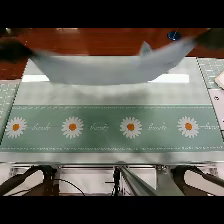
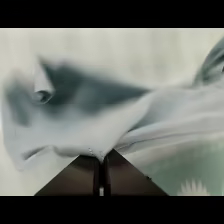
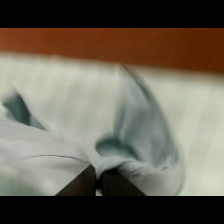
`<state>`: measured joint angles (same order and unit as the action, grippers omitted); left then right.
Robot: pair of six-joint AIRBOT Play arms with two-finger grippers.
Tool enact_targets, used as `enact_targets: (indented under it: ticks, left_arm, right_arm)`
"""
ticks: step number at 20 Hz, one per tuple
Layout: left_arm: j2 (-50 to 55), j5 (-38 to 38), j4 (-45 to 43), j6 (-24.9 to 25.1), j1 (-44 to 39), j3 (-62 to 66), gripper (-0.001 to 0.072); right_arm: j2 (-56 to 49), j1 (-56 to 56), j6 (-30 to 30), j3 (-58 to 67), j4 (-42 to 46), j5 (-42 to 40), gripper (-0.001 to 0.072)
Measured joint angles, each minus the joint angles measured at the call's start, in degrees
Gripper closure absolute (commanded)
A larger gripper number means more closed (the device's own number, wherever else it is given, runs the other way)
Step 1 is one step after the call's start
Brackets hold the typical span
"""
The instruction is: Fold the shirts.
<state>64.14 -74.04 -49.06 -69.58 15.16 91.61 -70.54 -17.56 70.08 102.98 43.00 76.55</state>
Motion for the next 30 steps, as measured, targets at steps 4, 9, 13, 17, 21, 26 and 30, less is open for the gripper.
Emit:
enact_targets:
  ticks: [4,9,13,17,21,26,30]
  left_arm:
    - [-9.4,3.8,1.5,-0.5,2.0,16.5,0.0678]
    - [-19.1,3.1,-4.4,-5.5,2.8,25.7,0.0678]
    - [-23.3,-6.0,-10.2,-10.4,3.0,27.2,0.0678]
    - [-24.5,-16.4,-12.0,-13.6,3.0,25.2,0.0678]
    - [-24.5,-22.6,-12.7,-14.7,3.0,14.9,0.0679]
    - [-19.9,-19.7,-12.7,-13.6,2.2,-4.6,0.0678]
    - [-11.0,-10.4,-12.3,-10.4,-1.3,-15.2,0.0678]
  right_arm:
    - [10.7,-2.7,5.6,15.0,1.4,-6.2,0.0697]
    - [21.7,-3.5,12.8,20.2,12.9,-5.4,0.0697]
    - [25.5,-3.7,15.5,21.1,21.2,4.4,0.0697]
    - [24.4,-3.7,16.4,21.2,24.1,16.9,0.0697]
    - [21.9,-3.8,15.1,13.9,25.2,24.5,0.0697]
    - [16.2,-2.8,12.9,-4.7,26.9,22.6,0.0697]
    - [8.8,3.0,9.8,-12.3,28.2,12.3,0.0697]
